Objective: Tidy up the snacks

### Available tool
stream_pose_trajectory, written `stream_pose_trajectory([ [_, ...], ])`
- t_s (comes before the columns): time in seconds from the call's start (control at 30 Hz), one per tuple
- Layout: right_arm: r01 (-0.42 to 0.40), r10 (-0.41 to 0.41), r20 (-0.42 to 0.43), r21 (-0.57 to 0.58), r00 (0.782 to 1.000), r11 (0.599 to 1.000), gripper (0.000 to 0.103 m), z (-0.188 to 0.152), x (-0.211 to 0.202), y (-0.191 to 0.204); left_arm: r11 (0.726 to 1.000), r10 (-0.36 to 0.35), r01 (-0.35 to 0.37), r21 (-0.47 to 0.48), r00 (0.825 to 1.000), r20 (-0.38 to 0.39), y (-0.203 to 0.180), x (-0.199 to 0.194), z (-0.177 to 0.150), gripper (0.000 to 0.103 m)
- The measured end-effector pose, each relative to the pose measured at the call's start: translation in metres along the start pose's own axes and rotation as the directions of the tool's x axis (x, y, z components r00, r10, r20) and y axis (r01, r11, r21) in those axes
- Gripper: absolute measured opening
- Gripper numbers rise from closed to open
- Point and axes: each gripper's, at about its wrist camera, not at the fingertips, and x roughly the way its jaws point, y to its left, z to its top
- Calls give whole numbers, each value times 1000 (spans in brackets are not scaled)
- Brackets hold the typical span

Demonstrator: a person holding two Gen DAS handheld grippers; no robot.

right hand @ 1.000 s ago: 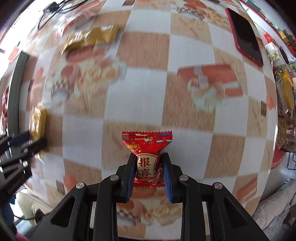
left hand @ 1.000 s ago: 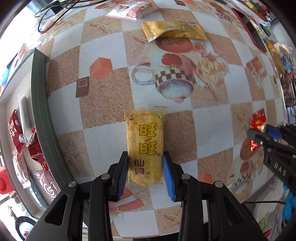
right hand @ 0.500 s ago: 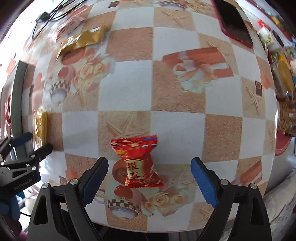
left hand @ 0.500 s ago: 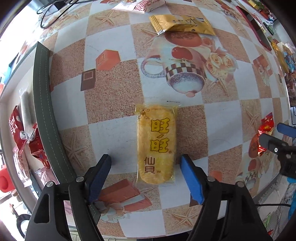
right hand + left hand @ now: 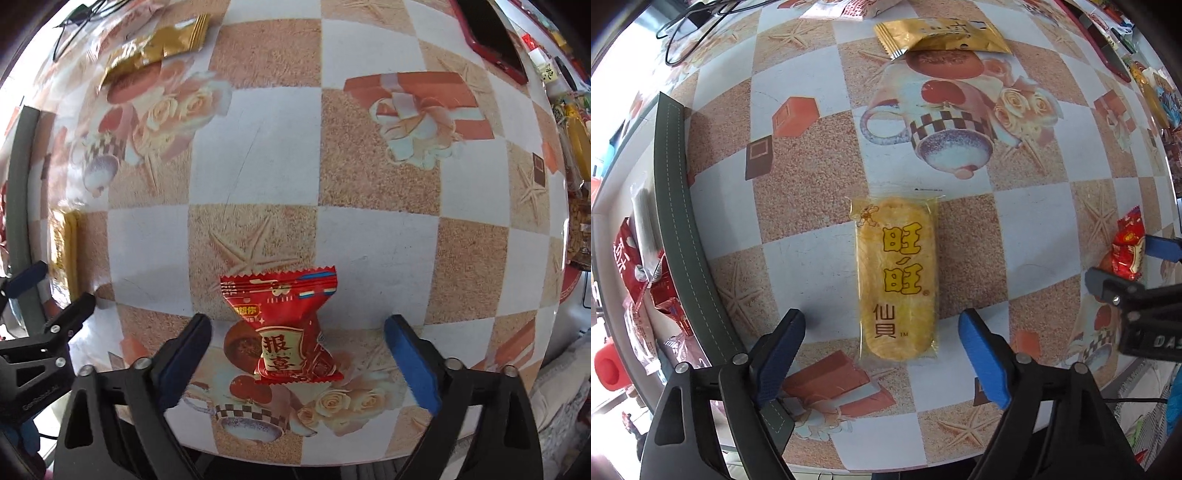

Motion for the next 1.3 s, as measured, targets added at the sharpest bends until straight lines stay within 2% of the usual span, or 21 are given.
stream_pose_trajectory([
  [0.17,11,-11,0,-13,1000,1000,103,4,13,8,1000,3,-3,1,1000,9,5,1,0,88],
  [0.33,10,-10,0,-12,1000,1000,103,4,10,6,990,-112,113,-81,994,18,30,-3,-1,88],
  [0.53,10,-10,10,-15,1000,1000,103,8,13,11,997,-71,71,-37,998,0,30,6,-4,88],
  [0.67,10,-9,20,-15,1000,1000,103,4,9,5,996,-80,81,-37,997,10,27,5,7,88],
  [0.77,9,-9,20,-14,1000,1000,103,3,12,7,998,-56,56,-32,998,-3,24,8,15,92],
  [0.83,9,-9,20,-13,1000,1000,103,5,22,11,998,-53,53,-33,998,-15,24,14,17,103],
  [0.93,9,-9,17,-11,1000,1000,103,2,3,2,998,-49,49,-39,999,-5,25,16,17,103],
  [1.23,9,-9,24,-12,1000,1000,103,2,7,5,998,-51,52,-41,998,31,32,29,9,103],
  [1.3,9,-8,24,-11,1000,1000,103,2,7,5,998,-51,52,-44,998,29,25,16,8,103],
])
